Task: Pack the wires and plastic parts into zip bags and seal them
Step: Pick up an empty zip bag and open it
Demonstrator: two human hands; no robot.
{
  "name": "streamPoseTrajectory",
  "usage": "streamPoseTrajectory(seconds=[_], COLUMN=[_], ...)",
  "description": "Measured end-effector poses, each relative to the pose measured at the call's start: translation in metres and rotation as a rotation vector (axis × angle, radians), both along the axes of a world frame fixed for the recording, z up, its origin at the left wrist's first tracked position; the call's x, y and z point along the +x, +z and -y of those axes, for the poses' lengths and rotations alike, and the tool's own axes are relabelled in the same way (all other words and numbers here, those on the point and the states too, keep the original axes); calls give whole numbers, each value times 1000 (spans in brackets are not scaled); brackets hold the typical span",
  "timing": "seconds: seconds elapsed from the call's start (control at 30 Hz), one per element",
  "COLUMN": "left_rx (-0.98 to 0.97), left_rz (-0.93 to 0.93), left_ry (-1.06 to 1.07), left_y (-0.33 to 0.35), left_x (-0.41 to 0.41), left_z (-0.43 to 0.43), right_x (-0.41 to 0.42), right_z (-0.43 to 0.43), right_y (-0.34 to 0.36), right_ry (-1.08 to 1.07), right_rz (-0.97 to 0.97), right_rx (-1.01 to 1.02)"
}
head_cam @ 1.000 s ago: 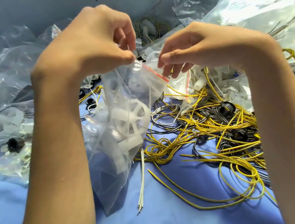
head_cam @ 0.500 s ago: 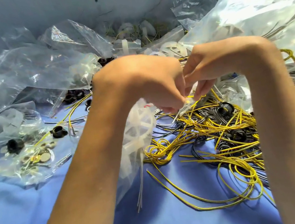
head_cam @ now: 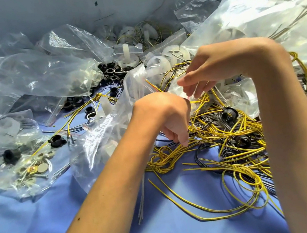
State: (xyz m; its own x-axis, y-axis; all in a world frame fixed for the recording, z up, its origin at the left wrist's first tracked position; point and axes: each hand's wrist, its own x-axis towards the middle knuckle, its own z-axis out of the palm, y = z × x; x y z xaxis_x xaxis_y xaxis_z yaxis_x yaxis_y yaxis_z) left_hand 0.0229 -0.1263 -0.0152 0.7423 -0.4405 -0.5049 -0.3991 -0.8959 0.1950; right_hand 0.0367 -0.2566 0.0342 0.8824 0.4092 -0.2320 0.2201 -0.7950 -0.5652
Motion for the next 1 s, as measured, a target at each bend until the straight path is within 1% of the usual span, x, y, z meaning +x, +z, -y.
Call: streamPoseTrajectory(seconds=[0.13,0.2,0.27,0.37,0.53,0.6,0.67,0.73,0.8,0.9,0.93,1.0], left_rx=[45,36,0,-89,-228,-339,-469,-554,-586,-598,-625,-683], left_rz=[71,107,103,101,227,217,193,223,274,303,299,233], left_ry=[-43,-54,-42,-47,-78,-53,-24,0,27,85,112,168], left_y=[-2,-1,5,20,41,45,49,53,55,56,56,57], left_x=[-2,-4,-4,-5,-8,-10,-12,-13,-12,-11,-11,-11], left_z=[3,3,0,-9,-24,-27,-29,-34,-37,-38,-39,-41], right_x=[0,-1,-1,-5,-9,-11,-13,-14,-13,-10,-8,-7], right_z=[-2,-2,-2,-3,-8,-6,-2,1,2,0,0,1], right_y=[0,1,2,7,13,15,17,17,16,12,12,12], right_ry=[5,11,26,81,133,146,205,274,299,274,261,231], right_rz=[-1,-2,-5,17,45,62,76,52,11,75,107,158], right_rx=[-17,-20,-21,0,157,198,206,200,214,217,209,195])
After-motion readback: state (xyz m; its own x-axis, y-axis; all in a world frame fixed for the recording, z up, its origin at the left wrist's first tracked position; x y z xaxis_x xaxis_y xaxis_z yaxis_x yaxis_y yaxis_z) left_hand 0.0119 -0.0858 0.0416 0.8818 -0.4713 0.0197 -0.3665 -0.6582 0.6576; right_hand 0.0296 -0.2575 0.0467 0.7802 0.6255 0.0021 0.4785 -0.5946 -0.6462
